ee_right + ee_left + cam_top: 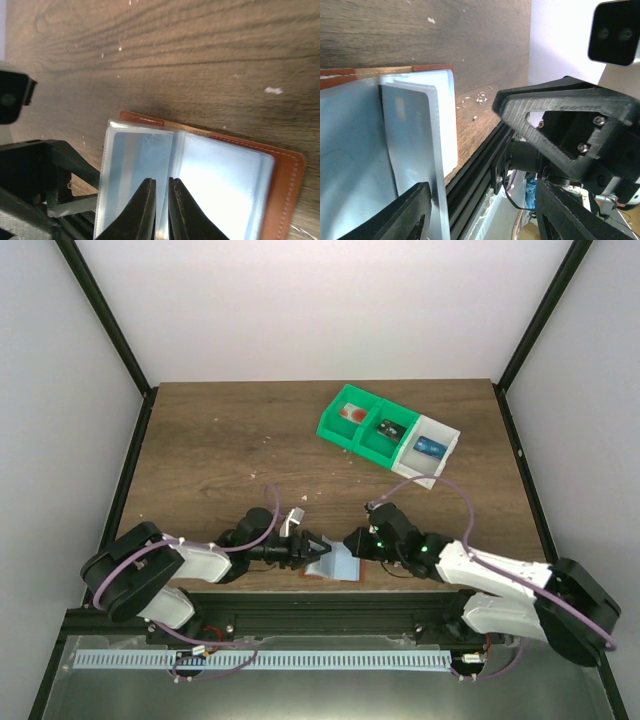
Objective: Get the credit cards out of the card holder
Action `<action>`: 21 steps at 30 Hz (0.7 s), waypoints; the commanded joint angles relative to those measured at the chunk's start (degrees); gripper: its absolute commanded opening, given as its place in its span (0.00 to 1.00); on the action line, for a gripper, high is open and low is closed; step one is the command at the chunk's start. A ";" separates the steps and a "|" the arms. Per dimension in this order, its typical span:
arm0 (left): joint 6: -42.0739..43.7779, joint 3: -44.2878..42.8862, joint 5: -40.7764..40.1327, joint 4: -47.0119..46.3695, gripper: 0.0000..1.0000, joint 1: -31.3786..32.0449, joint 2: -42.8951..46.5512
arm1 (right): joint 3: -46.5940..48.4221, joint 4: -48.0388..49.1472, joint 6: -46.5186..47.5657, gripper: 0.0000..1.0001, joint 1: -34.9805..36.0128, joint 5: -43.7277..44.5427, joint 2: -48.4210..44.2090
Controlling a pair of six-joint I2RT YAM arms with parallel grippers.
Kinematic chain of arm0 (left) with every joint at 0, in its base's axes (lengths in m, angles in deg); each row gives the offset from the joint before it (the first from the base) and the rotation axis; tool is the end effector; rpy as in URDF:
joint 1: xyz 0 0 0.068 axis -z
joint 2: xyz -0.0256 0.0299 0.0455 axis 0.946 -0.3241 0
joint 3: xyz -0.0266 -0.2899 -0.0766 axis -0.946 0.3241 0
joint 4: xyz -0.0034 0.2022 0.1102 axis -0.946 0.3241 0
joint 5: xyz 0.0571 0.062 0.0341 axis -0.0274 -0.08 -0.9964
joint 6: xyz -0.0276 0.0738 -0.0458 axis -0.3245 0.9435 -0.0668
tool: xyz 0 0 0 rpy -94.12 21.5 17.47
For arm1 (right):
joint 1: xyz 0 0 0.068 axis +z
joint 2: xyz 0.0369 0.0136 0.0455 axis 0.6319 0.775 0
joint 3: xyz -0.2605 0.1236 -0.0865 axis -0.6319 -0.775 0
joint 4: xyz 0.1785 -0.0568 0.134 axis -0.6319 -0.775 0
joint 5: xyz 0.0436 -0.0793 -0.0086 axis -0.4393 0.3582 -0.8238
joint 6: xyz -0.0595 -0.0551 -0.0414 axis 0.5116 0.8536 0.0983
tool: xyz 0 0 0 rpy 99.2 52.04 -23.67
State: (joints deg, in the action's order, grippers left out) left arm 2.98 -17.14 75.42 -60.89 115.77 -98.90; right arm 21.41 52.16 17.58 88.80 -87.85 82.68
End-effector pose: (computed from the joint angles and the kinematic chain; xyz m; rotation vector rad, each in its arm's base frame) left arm 0.1422 -0.2108 0.1722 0.0087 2.4968 -1.7383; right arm 0.1288 0.1685 0.1850 0.0265 2.5743 0.9754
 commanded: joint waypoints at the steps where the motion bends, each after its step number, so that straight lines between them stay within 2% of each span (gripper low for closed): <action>1: -0.92 -1.91 0.22 -4.04 0.59 1.65 -1.75 | -1.55 -4.56 -1.34 0.10 0.32 7.64 -7.05; 12: -2.85 -3.46 -0.53 -8.21 0.58 4.64 -5.61 | -5.01 -7.46 -2.18 0.13 0.32 11.17 -20.56; 21: 0.38 -3.41 -3.17 -3.36 0.56 4.63 -2.62 | -4.38 -7.84 -1.58 0.14 0.31 10.03 -19.66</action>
State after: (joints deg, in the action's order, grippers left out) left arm 0.93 -20.00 74.39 -65.48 120.17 -103.40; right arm 16.67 44.93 16.16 88.80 -78.47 62.13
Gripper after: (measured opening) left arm 0.565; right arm 0.141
